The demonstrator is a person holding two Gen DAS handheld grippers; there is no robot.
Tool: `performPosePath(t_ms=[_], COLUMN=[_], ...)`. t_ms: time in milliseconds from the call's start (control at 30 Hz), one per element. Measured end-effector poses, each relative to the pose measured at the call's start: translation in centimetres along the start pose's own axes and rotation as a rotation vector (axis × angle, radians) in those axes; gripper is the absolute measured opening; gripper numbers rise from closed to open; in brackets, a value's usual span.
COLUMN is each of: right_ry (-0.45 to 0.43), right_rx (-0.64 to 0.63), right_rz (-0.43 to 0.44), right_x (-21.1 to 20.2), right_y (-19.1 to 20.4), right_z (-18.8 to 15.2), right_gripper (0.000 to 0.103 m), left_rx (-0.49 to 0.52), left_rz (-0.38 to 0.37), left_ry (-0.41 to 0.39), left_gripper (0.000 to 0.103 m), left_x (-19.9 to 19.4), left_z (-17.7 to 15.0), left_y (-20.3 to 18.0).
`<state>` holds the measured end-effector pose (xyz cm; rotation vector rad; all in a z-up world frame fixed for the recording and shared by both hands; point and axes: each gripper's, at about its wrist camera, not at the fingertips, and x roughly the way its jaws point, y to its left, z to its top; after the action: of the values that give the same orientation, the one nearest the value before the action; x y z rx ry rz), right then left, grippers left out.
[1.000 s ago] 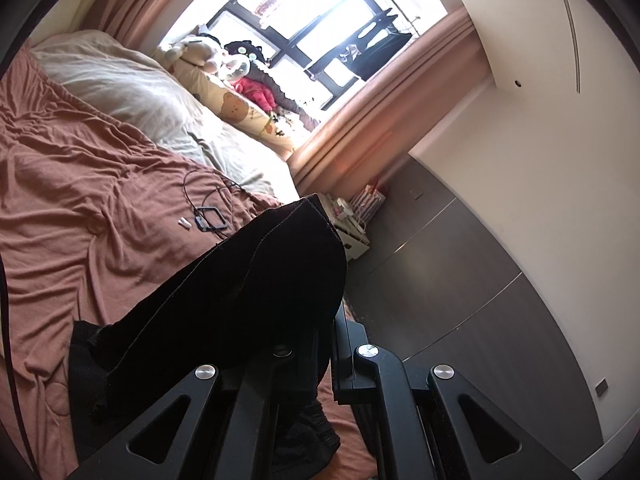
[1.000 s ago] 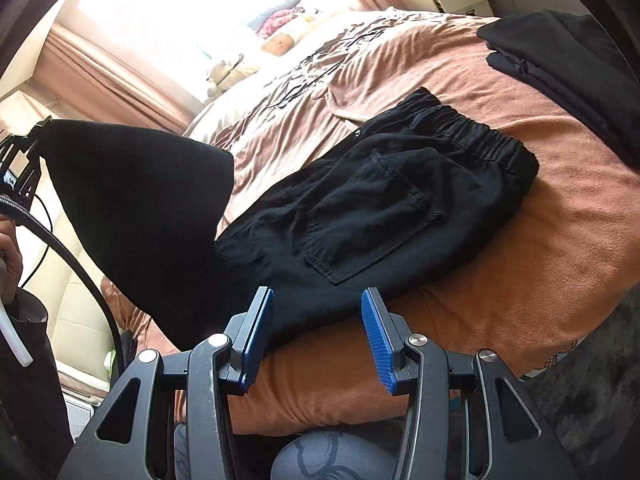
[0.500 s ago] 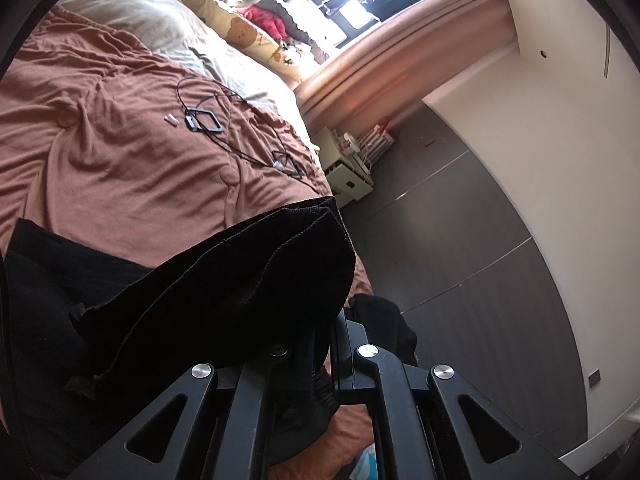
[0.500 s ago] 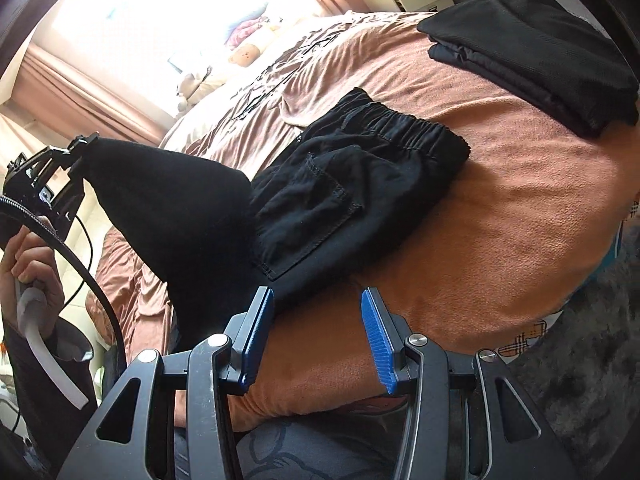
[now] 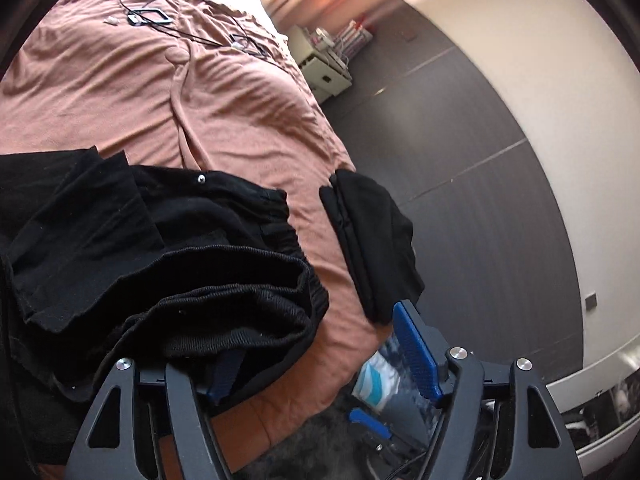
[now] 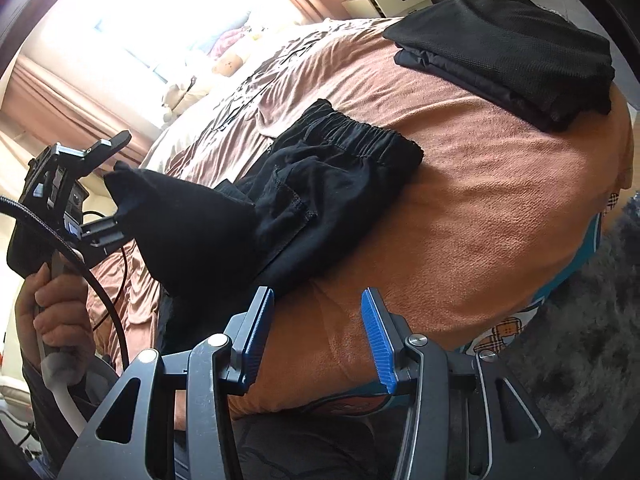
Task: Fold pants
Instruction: 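Lower the folded pants onto the bed and open both grippers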
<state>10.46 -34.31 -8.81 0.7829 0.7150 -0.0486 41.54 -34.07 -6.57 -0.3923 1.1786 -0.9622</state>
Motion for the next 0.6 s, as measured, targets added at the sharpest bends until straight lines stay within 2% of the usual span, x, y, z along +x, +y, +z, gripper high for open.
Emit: performPosePath(t_ms=[67, 167, 267, 467, 600], right_ry=[-0.007, -0.001, 0.002, 0.002, 0.003], right_rx=[0.001, -0.009, -0.024, -0.060, -0.105], right_rz=[0.005, 0.018, 0.036, 0.068, 0.080], right_x=[-0.2, 0.2, 0.3, 0.1, -0.1], right_y=[0.1, 0.3, 1.0, 2.5, 3.8], right_z=[0.0, 0.0, -0.2, -0.9, -1.4], right_gripper=[0.052, 0.053, 0.053, 0.053, 0.053], left_rx=[0.020, 0.041, 0.051, 0.045, 0.047], left_rz=[0.009, 0.017, 0.018, 0.072, 0.149], left_ry=[0.030, 0.056, 0.063, 0.016, -0.040], left_gripper=[0.079, 0.088, 0.089, 0.089, 0.089], left_x=[-0.2, -1.2, -3.1, -7.3, -10.5], left_z=[-0.7, -1.6, -3.1, -5.1, -5.8], left_y=[0.0, 0.2, 0.4, 1.6, 2.8])
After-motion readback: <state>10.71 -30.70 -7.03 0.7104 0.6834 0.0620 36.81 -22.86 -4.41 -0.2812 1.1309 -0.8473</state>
